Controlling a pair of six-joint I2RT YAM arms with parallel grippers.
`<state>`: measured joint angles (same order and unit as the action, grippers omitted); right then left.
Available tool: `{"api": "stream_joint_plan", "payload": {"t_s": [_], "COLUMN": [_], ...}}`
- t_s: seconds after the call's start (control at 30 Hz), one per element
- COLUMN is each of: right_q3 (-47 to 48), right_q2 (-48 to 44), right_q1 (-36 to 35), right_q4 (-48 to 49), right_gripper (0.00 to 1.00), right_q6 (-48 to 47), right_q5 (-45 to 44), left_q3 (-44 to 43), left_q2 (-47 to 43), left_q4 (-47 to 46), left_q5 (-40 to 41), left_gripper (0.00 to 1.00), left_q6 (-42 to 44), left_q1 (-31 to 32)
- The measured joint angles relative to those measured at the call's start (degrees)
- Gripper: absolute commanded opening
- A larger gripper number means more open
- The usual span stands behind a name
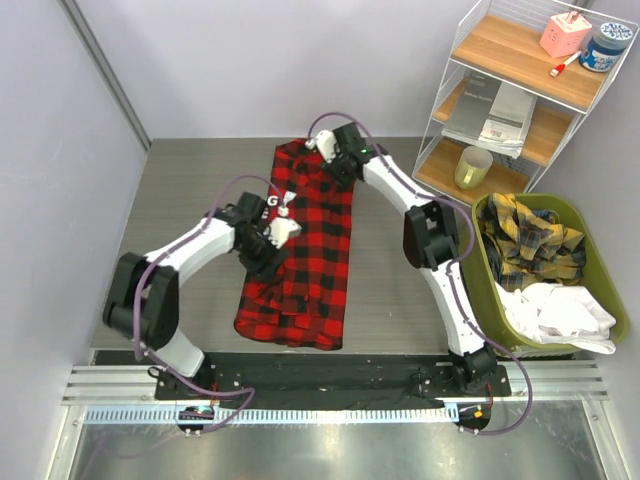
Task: Fold and stack the long sleeve shirts
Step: Fold the shirt
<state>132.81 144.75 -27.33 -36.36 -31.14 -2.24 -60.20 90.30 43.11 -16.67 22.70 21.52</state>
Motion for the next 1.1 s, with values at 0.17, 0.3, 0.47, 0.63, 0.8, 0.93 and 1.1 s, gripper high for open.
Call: {"api": "stream_joint_plan", "payload": {"t_s": [0.17, 0.3, 0.47, 0.63, 0.8, 0.93, 1.1], "right_q3": [-0.68, -2.80, -3.34, -3.17, -3.48, -8.81, -21.73], "right_q2": [-4.09, -8.96, -12.79, -12.87, -13.49, -19.54, -35.63], "right_q1": [4.50, 5.29, 6.12, 9.27, 11.93, 11.98, 11.39], "right_q4": [0.07, -1.44, -4.87, -9.27, -11.47, -11.58, -7.98], "right_gripper": [0.55, 0.56, 0.57, 0.64, 0.80, 0.92, 1.00], "right_q6": [1.73, 4.50, 8.55, 11.52, 13.51, 13.79, 12.20], "right_q5": [-0.13, 2.01, 6.51, 11.21, 16.46, 22.34, 31.69], "left_q3": [-3.45, -10.32, -20.06, -24.50, -23.02, -17.33, -6.75], "left_q2": [10.91, 16.39, 23.58, 26.16, 23.65, 10.12, -20.31], "left_q4": [1.20, 4.50, 8.92, 7.89, 6.05, 4.76, -4.07], "left_q5": [4.61, 6.73, 5.55, 3.04, 0.39, -4.00, -7.58], "left_gripper": [0.46, 0.42, 0.41, 0.47, 0.73, 1.00, 1.00], "left_q6": [-1.44, -4.85, -9.60, -12.48, -13.22, -10.91, -5.07], "left_q1": [7.02, 9.55, 10.34, 11.50, 12.00, 11.23, 9.94]}}
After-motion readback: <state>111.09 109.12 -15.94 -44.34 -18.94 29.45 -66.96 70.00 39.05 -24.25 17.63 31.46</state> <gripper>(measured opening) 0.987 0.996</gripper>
